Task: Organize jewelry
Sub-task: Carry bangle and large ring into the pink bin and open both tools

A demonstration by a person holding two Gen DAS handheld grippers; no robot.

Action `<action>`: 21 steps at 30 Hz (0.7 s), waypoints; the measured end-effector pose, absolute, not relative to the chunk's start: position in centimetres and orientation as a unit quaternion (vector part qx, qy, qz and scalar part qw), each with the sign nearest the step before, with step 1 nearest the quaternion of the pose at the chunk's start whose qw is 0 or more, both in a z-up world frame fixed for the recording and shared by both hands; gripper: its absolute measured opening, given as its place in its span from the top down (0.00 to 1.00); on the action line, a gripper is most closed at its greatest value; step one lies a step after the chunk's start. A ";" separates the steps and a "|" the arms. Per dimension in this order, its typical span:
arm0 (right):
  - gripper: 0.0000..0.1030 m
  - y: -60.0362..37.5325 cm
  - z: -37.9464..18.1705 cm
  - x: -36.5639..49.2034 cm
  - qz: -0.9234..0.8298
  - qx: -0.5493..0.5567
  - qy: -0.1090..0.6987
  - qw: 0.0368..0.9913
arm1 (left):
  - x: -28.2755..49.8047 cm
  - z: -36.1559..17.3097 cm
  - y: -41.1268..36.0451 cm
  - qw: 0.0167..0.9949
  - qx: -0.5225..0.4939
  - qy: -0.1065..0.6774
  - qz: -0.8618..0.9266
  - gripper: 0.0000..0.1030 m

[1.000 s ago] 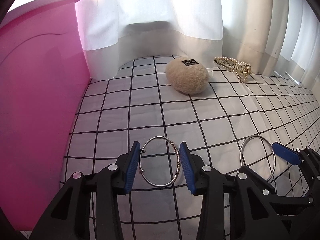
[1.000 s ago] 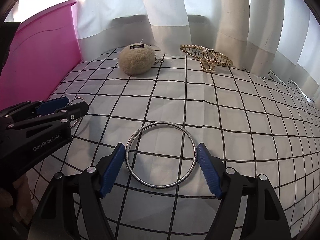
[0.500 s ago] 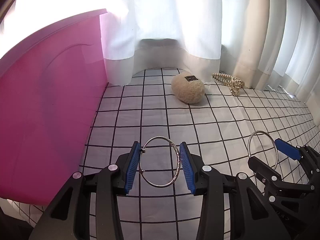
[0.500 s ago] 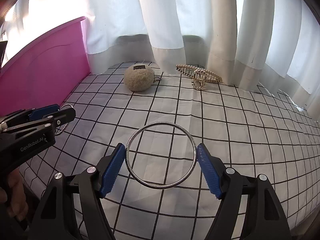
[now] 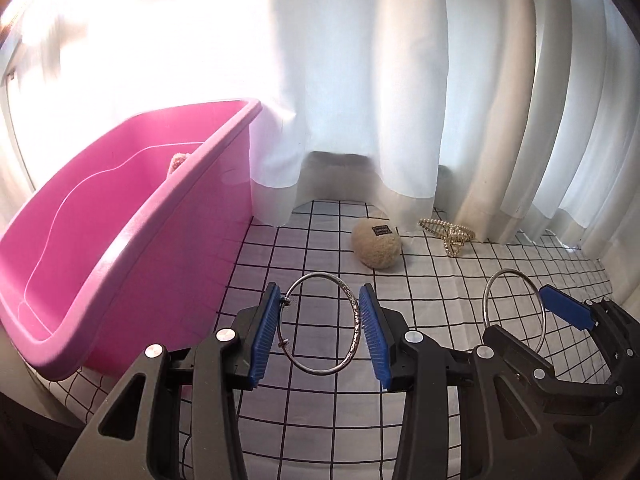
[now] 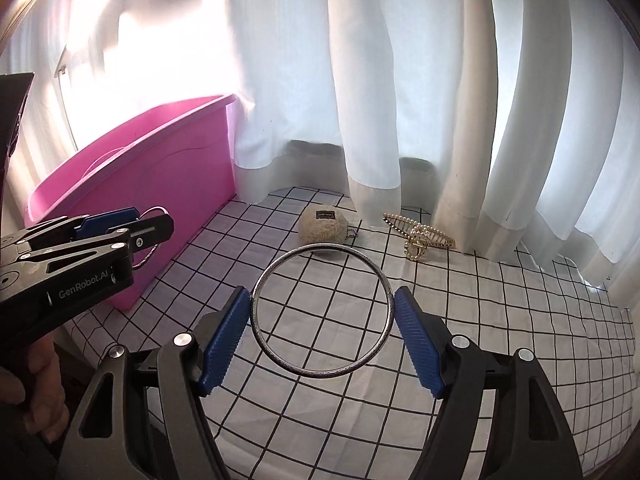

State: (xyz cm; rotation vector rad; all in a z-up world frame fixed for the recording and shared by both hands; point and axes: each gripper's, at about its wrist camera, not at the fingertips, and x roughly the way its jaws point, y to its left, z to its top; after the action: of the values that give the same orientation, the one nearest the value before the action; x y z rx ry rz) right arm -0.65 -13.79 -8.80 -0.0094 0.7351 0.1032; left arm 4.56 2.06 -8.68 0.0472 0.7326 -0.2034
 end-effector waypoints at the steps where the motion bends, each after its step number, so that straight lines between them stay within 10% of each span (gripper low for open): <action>1: 0.31 -13.6 -8.2 -0.7 0.058 -0.009 0.353 0.934 | 4.3 -8.1 2.2 0.931 0.021 0.352 -0.094 0.62; 21: 0.31 -4.9 -0.2 3.5 0.204 -0.036 0.265 0.942 | 3.5 -0.7 11.6 0.956 -0.009 0.289 0.055 0.61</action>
State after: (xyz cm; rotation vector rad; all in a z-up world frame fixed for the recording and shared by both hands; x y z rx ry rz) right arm 3.53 -4.88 -0.23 -0.0735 0.5395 0.4168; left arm 3.46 11.64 -0.72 -0.0182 0.5857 0.1109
